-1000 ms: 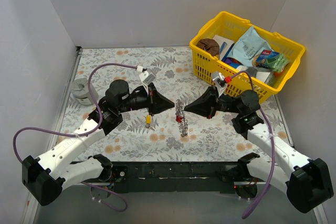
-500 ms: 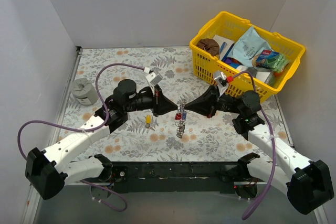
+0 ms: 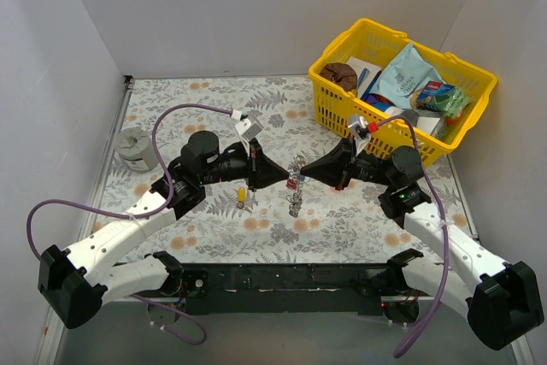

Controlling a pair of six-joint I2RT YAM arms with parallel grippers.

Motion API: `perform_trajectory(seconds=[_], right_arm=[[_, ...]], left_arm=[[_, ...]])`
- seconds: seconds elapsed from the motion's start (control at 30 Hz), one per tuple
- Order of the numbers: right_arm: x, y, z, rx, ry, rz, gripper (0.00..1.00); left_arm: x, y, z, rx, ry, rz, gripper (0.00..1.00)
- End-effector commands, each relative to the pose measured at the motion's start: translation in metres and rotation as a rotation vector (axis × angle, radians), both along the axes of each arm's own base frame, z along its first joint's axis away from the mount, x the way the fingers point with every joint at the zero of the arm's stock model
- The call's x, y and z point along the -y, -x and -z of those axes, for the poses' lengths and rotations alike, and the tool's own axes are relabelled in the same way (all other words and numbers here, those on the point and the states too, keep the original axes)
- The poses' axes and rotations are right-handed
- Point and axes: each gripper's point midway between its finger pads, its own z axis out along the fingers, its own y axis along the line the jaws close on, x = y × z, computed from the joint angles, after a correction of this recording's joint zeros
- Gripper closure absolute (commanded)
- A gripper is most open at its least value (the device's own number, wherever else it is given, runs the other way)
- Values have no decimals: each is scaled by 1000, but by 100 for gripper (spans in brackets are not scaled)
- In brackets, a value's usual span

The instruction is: Put the keys on the keyring

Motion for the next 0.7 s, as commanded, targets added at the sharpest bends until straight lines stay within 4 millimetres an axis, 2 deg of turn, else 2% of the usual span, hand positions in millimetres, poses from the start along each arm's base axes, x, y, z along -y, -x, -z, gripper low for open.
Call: perform_trajectory(seconds=[0.0,0.4,0.67], right_arm=[[2,-1,-22,81,-43,21,99],[3,-6,-15,62,-40,56,99],[4,-11,-16,48,-48,84,99]], left_arm=[[1,2,-31,61,63,8,100],[1,26,-51,95,131,121,100],[3,50,-47,50,132,268,100]])
